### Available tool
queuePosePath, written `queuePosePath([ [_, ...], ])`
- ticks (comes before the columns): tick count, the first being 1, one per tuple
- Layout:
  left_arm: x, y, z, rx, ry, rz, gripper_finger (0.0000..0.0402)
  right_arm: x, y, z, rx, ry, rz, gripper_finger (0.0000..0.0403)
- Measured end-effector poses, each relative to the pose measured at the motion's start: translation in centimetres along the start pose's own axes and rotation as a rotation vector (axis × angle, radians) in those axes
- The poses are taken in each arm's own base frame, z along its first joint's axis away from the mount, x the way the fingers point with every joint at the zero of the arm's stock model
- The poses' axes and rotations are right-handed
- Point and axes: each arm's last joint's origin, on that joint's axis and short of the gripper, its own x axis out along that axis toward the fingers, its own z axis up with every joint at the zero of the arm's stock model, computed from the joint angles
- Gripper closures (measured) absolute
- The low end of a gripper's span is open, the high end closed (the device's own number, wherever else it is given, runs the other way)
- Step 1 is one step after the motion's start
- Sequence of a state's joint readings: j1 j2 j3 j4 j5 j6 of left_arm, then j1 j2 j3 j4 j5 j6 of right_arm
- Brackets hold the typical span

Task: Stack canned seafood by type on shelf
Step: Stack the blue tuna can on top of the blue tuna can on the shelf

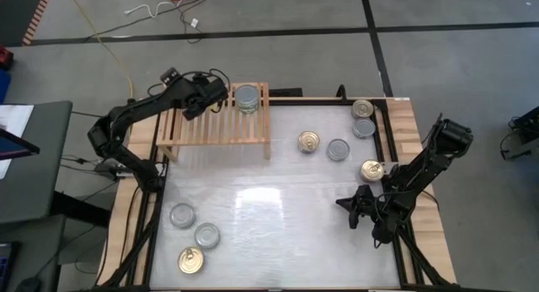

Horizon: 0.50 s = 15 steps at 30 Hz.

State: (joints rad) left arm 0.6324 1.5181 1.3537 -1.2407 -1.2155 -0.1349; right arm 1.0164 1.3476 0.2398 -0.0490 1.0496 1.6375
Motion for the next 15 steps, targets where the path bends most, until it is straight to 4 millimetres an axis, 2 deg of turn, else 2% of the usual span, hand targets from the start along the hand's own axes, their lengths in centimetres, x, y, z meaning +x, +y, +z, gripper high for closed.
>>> queuePosePath([
  [15, -1.5, -0.3, -1.5, 0.112, 0.022, -0.038, 0.0142, 0.0, 0.0, 0.0, 0.005, 0.0, 0.001, 0.0368],
])
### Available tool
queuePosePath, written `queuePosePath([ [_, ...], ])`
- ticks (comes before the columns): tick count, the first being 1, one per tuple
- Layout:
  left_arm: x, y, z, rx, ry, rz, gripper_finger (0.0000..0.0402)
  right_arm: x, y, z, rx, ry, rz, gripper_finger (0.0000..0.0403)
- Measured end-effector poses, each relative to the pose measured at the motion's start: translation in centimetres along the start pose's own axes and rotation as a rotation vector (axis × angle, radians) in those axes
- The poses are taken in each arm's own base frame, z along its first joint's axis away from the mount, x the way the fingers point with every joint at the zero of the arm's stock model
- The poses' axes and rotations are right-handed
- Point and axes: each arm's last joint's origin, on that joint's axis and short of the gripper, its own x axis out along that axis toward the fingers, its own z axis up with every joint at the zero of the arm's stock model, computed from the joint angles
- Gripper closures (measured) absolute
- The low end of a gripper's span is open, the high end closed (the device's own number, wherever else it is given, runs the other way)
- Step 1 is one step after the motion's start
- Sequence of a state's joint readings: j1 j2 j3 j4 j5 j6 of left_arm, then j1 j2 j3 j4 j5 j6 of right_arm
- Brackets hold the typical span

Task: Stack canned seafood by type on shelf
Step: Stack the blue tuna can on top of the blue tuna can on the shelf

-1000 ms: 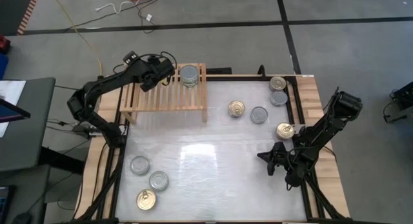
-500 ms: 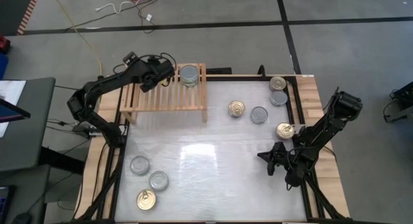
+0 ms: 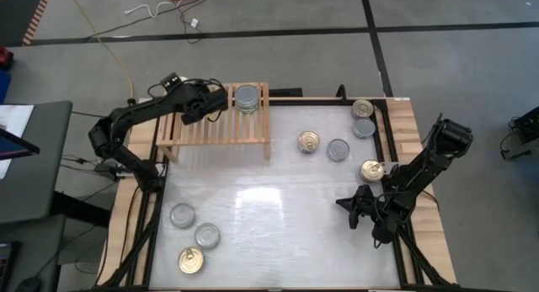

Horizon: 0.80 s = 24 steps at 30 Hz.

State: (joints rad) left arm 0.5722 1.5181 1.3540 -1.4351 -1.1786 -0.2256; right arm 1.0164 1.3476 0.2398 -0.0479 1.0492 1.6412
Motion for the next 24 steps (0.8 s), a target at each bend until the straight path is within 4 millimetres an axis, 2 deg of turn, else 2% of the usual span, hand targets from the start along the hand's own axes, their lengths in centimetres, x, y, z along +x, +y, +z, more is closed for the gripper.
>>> queuePosePath([
  [7, -0.1, 0.3, -1.0, 0.014, 0.049, 0.013, 0.0142, 0.0, 0.0, 0.0, 0.001, 0.0, 0.001, 0.0368],
  [24, -1.0, 3.5, -4.0, -0.071, 0.056, -0.264, 0.0141, 0.0, 0.1, 0.0, 0.009, 0.001, 0.005, 0.0368],
])
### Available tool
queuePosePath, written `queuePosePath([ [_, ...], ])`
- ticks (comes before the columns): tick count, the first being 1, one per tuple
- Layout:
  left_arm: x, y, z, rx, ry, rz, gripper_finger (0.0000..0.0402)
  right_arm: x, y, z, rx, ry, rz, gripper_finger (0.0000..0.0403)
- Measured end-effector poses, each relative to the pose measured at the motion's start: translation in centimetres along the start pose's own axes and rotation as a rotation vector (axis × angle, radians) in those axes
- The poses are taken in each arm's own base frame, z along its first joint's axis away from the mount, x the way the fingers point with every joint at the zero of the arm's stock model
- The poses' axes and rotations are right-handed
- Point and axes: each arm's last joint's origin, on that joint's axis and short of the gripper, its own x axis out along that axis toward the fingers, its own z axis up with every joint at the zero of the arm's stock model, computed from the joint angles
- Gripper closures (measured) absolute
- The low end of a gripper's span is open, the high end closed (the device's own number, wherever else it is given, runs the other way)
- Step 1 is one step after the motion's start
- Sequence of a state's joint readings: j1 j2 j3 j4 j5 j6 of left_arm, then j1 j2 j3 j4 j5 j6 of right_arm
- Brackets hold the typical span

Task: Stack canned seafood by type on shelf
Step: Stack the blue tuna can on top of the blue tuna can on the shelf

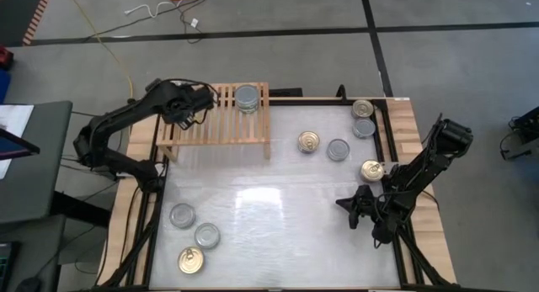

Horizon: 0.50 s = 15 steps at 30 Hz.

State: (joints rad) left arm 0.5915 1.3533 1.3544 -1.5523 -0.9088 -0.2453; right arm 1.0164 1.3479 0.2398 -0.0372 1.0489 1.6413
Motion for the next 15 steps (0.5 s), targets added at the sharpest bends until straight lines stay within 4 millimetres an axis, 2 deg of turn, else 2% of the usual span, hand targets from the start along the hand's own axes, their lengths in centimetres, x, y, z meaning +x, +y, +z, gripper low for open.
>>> queuePosePath([
  [8, 0.6, 0.7, 0.5, -0.077, -0.024, -0.071, 0.0141, 0.0, 0.3, 0.0, 0.026, 0.002, 0.017, 0.0368],
  [15, 0.0, 1.6, 0.6, -0.135, -0.114, -0.067, 0.0141, -0.1, 0.4, -0.1, 0.037, 0.004, 0.026, 0.0368],
])
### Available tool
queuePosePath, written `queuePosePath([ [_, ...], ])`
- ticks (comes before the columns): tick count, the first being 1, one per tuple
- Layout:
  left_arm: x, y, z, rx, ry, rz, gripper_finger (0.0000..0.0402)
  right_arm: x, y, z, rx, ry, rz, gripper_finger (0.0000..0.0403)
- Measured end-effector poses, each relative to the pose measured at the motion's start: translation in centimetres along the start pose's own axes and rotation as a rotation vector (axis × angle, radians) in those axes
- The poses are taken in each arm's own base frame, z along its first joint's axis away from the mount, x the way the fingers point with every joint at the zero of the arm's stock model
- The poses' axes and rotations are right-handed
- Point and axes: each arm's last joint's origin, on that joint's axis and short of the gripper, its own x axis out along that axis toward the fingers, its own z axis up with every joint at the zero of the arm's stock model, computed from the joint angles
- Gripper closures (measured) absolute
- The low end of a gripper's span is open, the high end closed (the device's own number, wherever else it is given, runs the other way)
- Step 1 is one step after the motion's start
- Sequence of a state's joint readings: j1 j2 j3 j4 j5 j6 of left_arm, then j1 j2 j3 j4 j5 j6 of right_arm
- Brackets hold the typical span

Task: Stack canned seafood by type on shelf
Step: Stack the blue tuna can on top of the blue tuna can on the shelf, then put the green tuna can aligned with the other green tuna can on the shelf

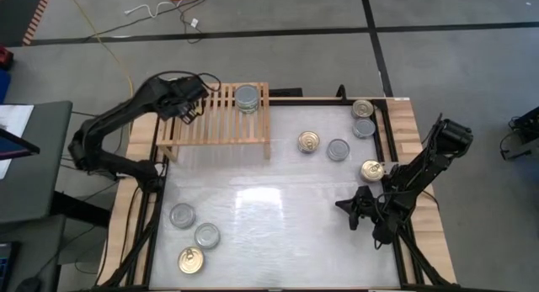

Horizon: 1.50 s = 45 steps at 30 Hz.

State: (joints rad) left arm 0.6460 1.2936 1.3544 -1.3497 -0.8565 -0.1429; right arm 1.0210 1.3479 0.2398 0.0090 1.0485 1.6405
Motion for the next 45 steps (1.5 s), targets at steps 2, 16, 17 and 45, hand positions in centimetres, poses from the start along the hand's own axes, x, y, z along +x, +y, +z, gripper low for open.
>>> queuePosePath([
  [2, -0.2, 0.4, -0.1, -0.014, -0.02, 0.033, 0.0141, 0.0, 0.0, 0.0, 0.0, 0.0, 0.0, 0.0368],
  [16, -0.8, 1.1, -0.1, -0.136, -0.085, 0.019, 0.0141, 0.0, 0.0, 0.0, -0.016, 0.0, 0.002, 0.0368],
  [17, -1.0, 1.1, -0.2, -0.157, -0.088, -0.027, 0.0141, 0.0, 0.0, 0.0, -0.015, 0.0, 0.002, 0.0368],
  [45, -14.8, -15.7, -10.7, 0.05, -0.708, -1.027, 0.0141, 0.4, 0.8, 0.3, 0.081, -0.015, 0.029, 0.0368],
])
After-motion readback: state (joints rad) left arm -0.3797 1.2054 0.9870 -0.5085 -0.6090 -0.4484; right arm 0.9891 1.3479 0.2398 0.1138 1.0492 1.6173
